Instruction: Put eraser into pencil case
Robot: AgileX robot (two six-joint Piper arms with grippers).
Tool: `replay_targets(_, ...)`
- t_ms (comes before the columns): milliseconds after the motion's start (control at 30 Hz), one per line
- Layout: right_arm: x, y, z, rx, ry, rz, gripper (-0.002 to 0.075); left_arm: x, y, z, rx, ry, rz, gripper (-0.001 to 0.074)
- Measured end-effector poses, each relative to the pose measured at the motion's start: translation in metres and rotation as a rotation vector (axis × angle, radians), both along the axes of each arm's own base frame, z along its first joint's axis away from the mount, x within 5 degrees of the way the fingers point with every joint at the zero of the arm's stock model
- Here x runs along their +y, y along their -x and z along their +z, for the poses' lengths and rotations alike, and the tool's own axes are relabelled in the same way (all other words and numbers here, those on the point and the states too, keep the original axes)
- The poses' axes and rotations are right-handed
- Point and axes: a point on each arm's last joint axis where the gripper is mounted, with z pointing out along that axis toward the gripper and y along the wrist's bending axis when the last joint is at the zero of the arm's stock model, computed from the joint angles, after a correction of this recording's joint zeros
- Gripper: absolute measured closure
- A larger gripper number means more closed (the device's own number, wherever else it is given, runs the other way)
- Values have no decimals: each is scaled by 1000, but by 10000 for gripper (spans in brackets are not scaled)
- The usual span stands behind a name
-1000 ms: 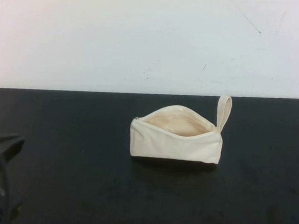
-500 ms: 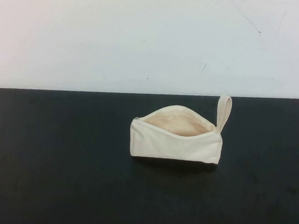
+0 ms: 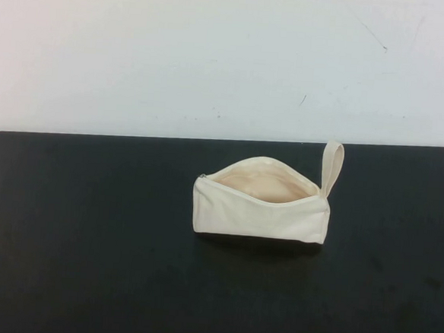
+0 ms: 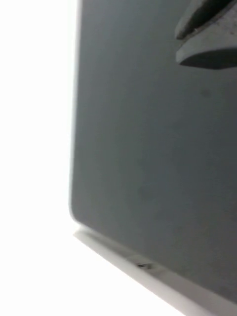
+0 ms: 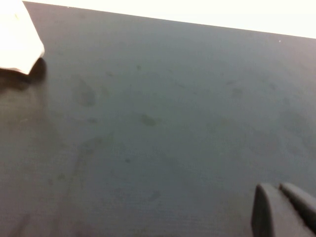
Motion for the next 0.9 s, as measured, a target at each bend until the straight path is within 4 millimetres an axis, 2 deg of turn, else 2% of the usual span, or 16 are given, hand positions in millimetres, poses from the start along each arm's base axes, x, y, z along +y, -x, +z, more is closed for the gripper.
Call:
replay_targets(167, 0, 0, 0, 0, 0, 0, 727, -2, 2, -8, 97, -77, -46, 735)
replay_targets(367, 0, 0, 0, 0, 0, 0, 727, -3, 2, -10, 109, -96, -58, 735)
replay_targets(900, 0, 0, 0, 0, 0, 0, 727, -4, 2, -10, 111, -25, -52, 735)
